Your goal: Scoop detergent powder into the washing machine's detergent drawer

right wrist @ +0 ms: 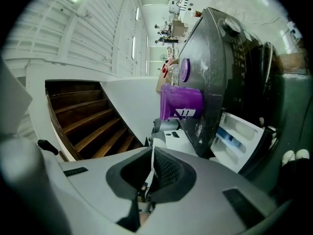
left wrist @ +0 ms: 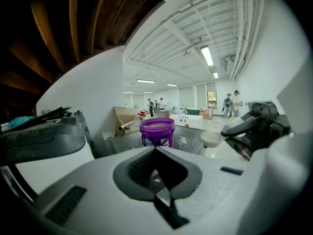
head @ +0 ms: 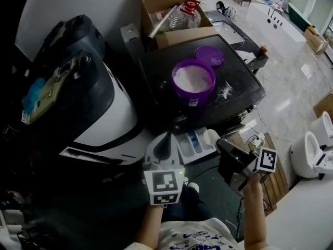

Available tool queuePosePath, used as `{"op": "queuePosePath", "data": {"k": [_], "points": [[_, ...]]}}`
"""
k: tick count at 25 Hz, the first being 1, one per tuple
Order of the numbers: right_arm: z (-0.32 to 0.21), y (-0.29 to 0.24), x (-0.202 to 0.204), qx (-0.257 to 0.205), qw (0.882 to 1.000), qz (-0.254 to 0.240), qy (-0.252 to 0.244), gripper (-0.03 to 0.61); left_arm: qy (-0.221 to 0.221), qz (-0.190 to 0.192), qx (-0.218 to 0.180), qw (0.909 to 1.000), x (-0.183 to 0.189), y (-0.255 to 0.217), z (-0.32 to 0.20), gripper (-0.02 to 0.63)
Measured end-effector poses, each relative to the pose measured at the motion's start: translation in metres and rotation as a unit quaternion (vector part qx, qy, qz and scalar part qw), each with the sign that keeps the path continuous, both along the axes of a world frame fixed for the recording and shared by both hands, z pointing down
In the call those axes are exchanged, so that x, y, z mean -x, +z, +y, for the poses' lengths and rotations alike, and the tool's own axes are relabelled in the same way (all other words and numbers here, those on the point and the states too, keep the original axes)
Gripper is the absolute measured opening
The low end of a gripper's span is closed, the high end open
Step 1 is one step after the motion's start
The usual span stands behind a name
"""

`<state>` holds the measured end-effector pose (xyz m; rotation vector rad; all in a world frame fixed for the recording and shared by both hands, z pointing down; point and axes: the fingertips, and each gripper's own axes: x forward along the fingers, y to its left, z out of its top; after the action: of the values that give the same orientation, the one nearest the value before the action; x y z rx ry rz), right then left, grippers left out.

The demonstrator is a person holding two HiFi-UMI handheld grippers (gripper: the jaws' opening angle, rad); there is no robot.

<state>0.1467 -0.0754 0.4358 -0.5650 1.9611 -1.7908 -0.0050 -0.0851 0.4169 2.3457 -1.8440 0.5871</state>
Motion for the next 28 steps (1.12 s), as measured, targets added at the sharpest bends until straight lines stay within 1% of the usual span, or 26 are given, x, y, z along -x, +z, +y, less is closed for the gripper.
{"op": "queuePosePath", "data": {"k": [7,12,17,23,25,28], "points": [[-0.001,0.013,-0.002,0.009,1.000,0.023,0.014,0.021,0.013,0.002,0.010,0.9999,-0.002,0.009,-0.005,0.003],[-0.003,0.033,-0.011,0.010,0.996,0.088,0.029,0.021,0.024,0.005,0.017,0.9995,-0.007,0.018,-0.008,0.002],[-0.004,0.050,-0.016,0.021,0.991,0.128,0.042,0.021,0.032,0.007,0.024,0.9992,-0.009,0.025,-0.012,0.002],[-0.009,0.067,-0.022,0.019,0.981,0.185,0.049,0.021,0.041,0.011,0.034,0.9985,-0.014,0.035,-0.018,0.002],[-0.010,0.073,-0.025,0.020,0.976,0.211,0.051,0.021,0.044,0.011,0.036,0.9983,-0.016,0.038,-0.020,0.002],[-0.008,0.084,-0.028,0.034,0.964,0.257,0.055,0.021,0.048,0.012,0.040,0.9980,-0.018,0.041,-0.023,0.002]]}}
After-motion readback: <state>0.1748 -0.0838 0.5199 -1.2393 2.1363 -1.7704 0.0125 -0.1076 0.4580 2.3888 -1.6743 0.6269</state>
